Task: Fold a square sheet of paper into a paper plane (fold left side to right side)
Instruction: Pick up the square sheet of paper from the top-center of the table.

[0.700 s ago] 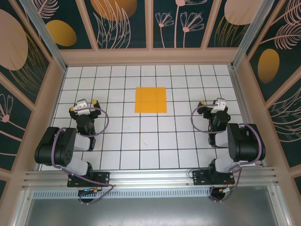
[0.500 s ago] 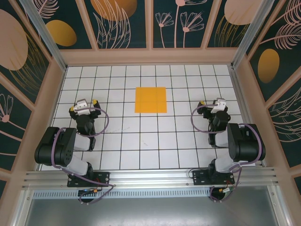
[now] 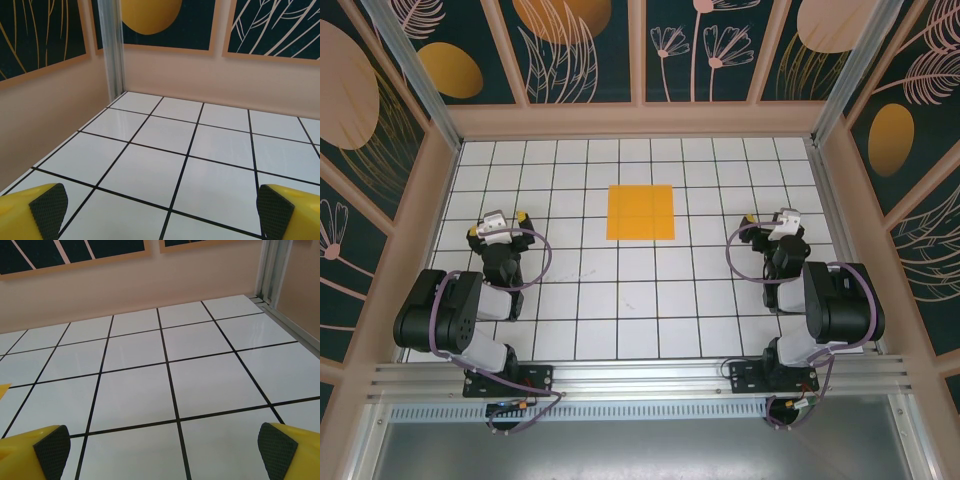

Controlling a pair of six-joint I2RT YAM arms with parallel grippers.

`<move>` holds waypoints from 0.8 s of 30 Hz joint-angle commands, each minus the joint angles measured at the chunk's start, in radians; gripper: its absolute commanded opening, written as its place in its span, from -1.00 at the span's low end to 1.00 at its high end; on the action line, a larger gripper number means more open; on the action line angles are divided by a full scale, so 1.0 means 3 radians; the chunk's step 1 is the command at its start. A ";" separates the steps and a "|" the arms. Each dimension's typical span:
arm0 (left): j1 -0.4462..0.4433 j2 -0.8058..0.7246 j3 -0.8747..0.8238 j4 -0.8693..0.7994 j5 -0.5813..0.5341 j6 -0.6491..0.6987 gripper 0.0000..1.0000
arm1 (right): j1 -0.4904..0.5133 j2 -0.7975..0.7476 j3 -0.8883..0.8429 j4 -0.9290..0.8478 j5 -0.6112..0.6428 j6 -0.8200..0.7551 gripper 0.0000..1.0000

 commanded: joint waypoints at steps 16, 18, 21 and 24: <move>-0.0018 -0.0845 0.1338 -0.2941 0.1076 -0.0847 0.97 | 0.0345 -0.0301 0.1561 -0.2939 0.0132 0.0668 0.98; -0.0124 -0.0706 0.1523 -0.3142 0.1356 -0.1023 0.97 | 0.0576 -0.0068 0.1927 -0.3286 0.0206 0.0771 0.98; -0.0415 -0.0428 0.1859 -0.3471 0.1624 -0.1107 0.97 | 0.0898 0.0358 0.2501 -0.3680 0.0177 0.0903 0.98; -0.0638 -0.0048 0.2221 -0.3741 0.2044 -0.1229 0.97 | 0.1071 0.0845 0.3095 -0.3946 -0.0003 0.1075 0.97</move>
